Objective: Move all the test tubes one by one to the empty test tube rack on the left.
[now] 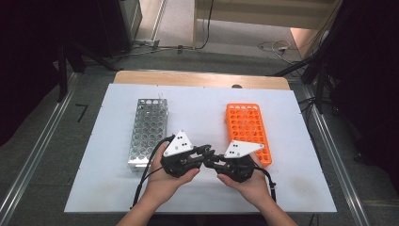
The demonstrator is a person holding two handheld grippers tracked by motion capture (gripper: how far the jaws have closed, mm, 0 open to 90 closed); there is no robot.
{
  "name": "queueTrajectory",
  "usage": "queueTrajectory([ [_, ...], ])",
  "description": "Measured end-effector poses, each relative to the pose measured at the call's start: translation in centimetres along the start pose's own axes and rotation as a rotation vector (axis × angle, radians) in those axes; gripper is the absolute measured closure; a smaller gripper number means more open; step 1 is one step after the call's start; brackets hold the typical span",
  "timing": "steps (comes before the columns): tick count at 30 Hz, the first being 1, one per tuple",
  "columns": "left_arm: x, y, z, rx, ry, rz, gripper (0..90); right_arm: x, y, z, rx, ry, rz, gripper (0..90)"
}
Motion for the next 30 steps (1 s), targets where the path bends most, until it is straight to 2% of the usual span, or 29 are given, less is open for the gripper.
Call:
queueTrajectory([
  [4,0.2,0.0,0.0,-0.008,-0.007,-0.008,75.2,0.1,-0.3,-0.1,-0.005,0.011,-0.017,68.2],
  [10,0.4,0.1,0.2,-0.003,-0.003,-0.007,75.2,0.1,-1.2,-0.5,-0.024,0.024,-0.059,44.7],
  [17,0.7,-0.5,0.8,0.014,-0.011,-0.019,75.2,-0.2,-2.3,-1.6,-0.025,0.053,-0.078,22.9],
  [24,1.2,-1.4,1.6,0.036,-0.016,-0.035,75.2,-0.9,-3.5,-3.1,-0.069,0.084,-0.101,0.0],
  [30,1.3,-2.3,2.3,0.054,-0.016,-0.036,75.3,-1.8,-4.7,-4.2,-0.096,0.095,-0.102,0.0],
])
Point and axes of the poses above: each handheld gripper's, and its own axes: y roughly forward along the jaws, x roughly out of its top, z roughly to its left, the point moved 4 cm from there along y, roughly forward along the jaws, and after that the axes turned 9 degrees about -x, right-handed, at the moved point
